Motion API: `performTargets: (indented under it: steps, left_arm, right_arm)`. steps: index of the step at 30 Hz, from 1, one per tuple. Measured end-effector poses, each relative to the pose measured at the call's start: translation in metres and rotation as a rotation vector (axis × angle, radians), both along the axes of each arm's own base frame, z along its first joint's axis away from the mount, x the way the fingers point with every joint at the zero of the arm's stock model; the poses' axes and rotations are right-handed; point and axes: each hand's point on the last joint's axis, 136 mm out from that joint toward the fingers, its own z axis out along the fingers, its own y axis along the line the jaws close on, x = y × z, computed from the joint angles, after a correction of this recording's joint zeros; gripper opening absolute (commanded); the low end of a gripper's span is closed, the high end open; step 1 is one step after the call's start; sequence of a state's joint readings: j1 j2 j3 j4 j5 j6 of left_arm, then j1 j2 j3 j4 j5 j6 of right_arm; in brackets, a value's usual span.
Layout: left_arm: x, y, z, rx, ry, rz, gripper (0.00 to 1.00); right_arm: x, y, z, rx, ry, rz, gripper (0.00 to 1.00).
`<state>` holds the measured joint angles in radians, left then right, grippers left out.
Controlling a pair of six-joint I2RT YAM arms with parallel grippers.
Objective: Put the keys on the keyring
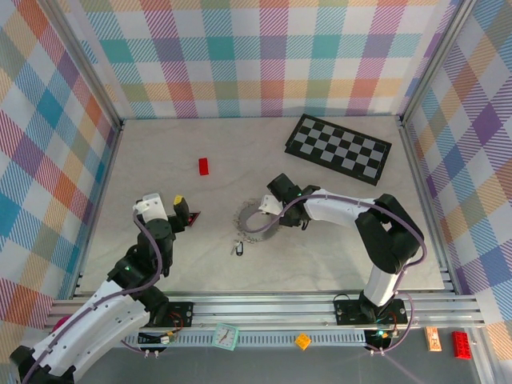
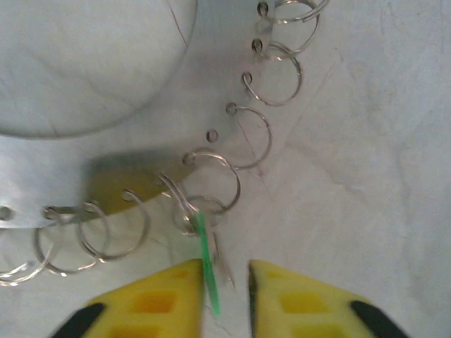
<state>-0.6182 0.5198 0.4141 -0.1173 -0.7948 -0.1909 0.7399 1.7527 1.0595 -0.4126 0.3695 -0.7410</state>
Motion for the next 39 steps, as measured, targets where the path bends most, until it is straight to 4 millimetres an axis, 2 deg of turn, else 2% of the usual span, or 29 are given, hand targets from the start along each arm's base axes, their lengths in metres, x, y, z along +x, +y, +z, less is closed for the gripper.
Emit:
performTargets:
  steps: [5,8,12,14,16,18,20,23,24,26,30,32,35,39]
  left_arm:
    - [0.004,0.002,-0.015,0.042,0.05,0.016,0.98]
    - [0.009,0.005,-0.02,0.072,0.077,0.023,1.0]
    - [0.02,0.012,-0.027,0.108,0.109,0.039,1.0]
    - [0.027,0.017,-0.032,0.114,0.124,0.048,1.0]
    - [0.036,0.025,-0.039,0.108,0.141,0.066,1.0]
    - [0.043,0.034,-0.05,0.102,0.16,0.088,1.0]
    - [0.046,0.042,-0.063,0.089,0.169,0.106,0.99]
    - [0.048,0.055,-0.09,0.074,0.192,0.131,0.99]
    - [0.048,0.057,-0.099,0.073,0.205,0.135,0.99]
    - [0.051,0.059,-0.109,0.07,0.215,0.13,0.99]
    - [0.065,0.06,-0.115,0.052,0.181,0.11,0.98]
    - [0.073,0.058,-0.118,0.044,0.162,0.093,0.98]
    - [0.085,0.049,-0.124,0.041,0.142,0.041,0.99]
    - [0.104,0.038,-0.148,0.054,0.166,-0.019,1.0]
  right_arm:
    - [0.0,-0.019,-0.005,-0.081,-0.015,0.013,0.42]
    - [0.002,-0.035,0.005,-0.053,-0.028,-0.032,0.47]
    - [0.027,-0.064,0.06,0.215,-0.135,-0.264,0.5]
    - [0.044,-0.088,0.089,0.402,-0.243,-0.42,0.52]
    - [0.052,-0.125,0.105,0.576,-0.355,-0.595,0.53]
    - [0.054,-0.163,0.097,0.67,-0.427,-0.742,0.53]
    - [0.05,-0.188,0.074,0.7,-0.455,-0.838,0.52]
    - [0.044,-0.199,0.031,0.712,-0.423,-0.914,0.46]
    - [0.044,-0.199,0.022,0.729,-0.405,-0.931,0.48]
    - [0.048,-0.196,0.02,0.797,-0.4,-0.93,0.47]
    - [0.066,-0.198,0.031,0.951,-0.471,-0.913,0.51]
    - [0.066,-0.202,0.025,0.969,-0.455,-0.934,0.53]
    - [0.069,-0.203,0.028,1.002,-0.45,-0.942,0.59]
    - [0.075,-0.201,0.036,1.034,-0.455,-0.933,0.62]
